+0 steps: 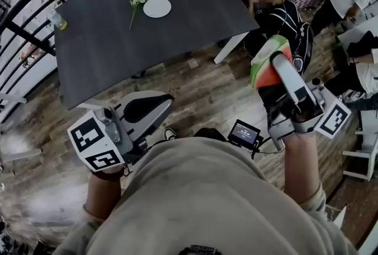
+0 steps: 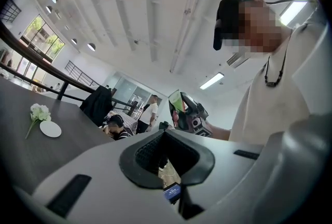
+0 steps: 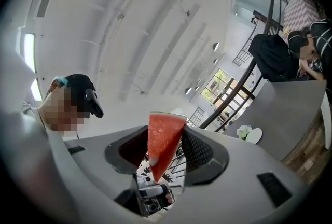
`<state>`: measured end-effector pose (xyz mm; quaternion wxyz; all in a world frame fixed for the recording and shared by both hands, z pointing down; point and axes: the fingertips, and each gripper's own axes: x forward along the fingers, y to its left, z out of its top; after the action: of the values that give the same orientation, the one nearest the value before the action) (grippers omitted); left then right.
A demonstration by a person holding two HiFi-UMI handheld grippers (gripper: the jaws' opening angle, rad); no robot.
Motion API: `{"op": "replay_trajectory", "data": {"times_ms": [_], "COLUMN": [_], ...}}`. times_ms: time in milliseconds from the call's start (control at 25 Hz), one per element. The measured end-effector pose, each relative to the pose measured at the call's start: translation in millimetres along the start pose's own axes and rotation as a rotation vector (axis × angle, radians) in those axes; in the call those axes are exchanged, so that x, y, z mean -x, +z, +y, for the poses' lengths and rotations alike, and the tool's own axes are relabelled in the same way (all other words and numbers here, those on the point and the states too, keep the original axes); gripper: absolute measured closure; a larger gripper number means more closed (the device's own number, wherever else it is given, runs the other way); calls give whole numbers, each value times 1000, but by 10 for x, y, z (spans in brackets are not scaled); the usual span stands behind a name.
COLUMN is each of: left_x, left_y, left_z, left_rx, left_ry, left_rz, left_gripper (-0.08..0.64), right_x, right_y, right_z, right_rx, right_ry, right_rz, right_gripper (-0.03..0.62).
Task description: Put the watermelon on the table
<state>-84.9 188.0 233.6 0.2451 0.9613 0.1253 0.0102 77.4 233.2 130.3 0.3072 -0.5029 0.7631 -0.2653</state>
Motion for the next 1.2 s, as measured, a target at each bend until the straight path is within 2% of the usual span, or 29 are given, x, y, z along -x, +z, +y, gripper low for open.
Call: {"op": "replay_trajectory", "data": {"times_ms": [280,600,800,1040,1200], "left_x": [392,550,300,-278,-577], "left_y": [35,168,360,698,862], "left_z": [118,460,827,1386,1668], "left_rx": [16,2,1,-11,-5], "left_ry": [106,268,296,300,315], "left_rz": [-64,-100,-118,-127,-124], "left_gripper": [554,554,554,554,554], "right_x": [-556,-1102,-1292,-1318,-1373], "right_y": [-200,-209,23,483,788], "right_z": [-4,-355,-715,-1361,-1721], "right_rx": [-42,-108,-110,-93,-75], "right_ry": [84,206,226,175,169], "right_rz": [90,158,169,182,187], "right_gripper": [387,387,387,387,387]}}
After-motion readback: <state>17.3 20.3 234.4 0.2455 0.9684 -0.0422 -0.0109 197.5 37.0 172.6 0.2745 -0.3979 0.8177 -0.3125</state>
